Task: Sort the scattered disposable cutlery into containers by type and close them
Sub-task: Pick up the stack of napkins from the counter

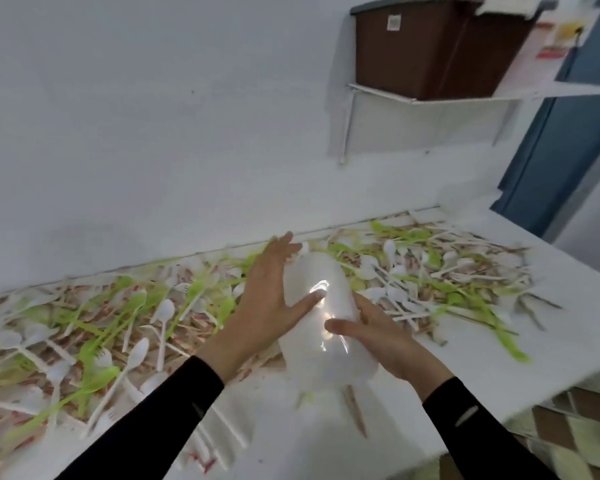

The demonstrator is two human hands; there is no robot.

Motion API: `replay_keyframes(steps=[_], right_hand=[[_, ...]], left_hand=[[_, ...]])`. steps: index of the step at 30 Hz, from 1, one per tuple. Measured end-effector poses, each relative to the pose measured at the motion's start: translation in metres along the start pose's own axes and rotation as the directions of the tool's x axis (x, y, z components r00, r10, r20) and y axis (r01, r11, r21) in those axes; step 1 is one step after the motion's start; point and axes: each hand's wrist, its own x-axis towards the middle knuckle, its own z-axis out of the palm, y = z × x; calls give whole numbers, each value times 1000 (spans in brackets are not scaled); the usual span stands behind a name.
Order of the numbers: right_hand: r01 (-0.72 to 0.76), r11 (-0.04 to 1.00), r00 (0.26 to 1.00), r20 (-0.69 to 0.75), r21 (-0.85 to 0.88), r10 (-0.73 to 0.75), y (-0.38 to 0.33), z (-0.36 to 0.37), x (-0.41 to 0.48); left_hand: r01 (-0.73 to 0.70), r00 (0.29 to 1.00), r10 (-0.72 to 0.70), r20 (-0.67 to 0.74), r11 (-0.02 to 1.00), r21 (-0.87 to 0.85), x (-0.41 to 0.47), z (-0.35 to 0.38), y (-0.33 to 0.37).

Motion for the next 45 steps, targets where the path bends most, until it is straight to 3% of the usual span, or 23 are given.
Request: replay_keyframes(steps=[1, 3, 6, 8, 10, 11, 13, 15, 17, 19, 24, 29, 31, 36, 39, 42, 45], right_hand=[[9, 998, 1000, 27, -63, -7, 0, -21, -11], [13, 986, 999, 31, -166, -8, 0, -54, -29], [40, 955, 996, 89, -293, -14, 8, -106, -52], [73, 924, 997, 46, -374, -61, 19, -131, -61], [76, 887, 970, -172, -456, -172, 32, -154, -69], [73, 868, 923, -297, -491, -246, 37, -165, -72], [116, 898, 796, -501, -423, -339, 43, -182, -80], [172, 956, 756, -591, -237, -283, 50, -201, -90], [195, 972, 797, -557, -130, -234, 59, -217, -102], [218, 969, 807, -538, -115, -245, 63, -222, -109], [146, 965, 726, -640, -217, -253, 74, -259, -114], [98, 962, 603, -754, -253, -260, 69, -308, -111], [49, 972, 583, -783, -230, -215, 63, -329, -107], [-8, 985, 614, -778, -172, -131, 45, -380, -85], [-14, 979, 619, -771, -205, -152, 33, -414, -59], [-11, 983, 670, -732, -181, -127, 31, -435, -34], [-15, 986, 675, -729, -167, -113, 37, -457, -8]], left_hand=[[112, 987, -105, 119, 992, -62, 11, 11, 12], [284, 889, -229, 397, 955, -85, 25, 27, 28], [250, 748, -222, 626, 967, 43, 36, 61, 58], [278, 747, -229, 625, 960, 19, 36, 88, 78], [352, 799, -271, 537, 935, -52, 35, 115, 93], [390, 821, -280, 498, 912, -130, 37, 128, 96], [485, 839, -317, 443, 806, -341, 40, 149, 100], [569, 816, -369, 445, 650, -504, 45, 171, 105], [615, 787, -341, 514, 509, -602, 51, 199, 114], [648, 759, -297, 580, 437, -624, 55, 222, 122], [683, 728, -337, 597, 428, -592, 81, 283, 144], [716, 697, -364, 618, 308, -626, 112, 333, 162], [709, 705, -327, 629, 315, -631, 132, 349, 167], [565, 814, -187, 550, 475, -675, 182, 377, 173], [537, 834, -197, 515, 506, -675, 213, 388, 173], [622, 775, -250, 580, 459, -634, 244, 399, 163], [762, 644, -346, 683, 208, -613, 265, 419, 151]])
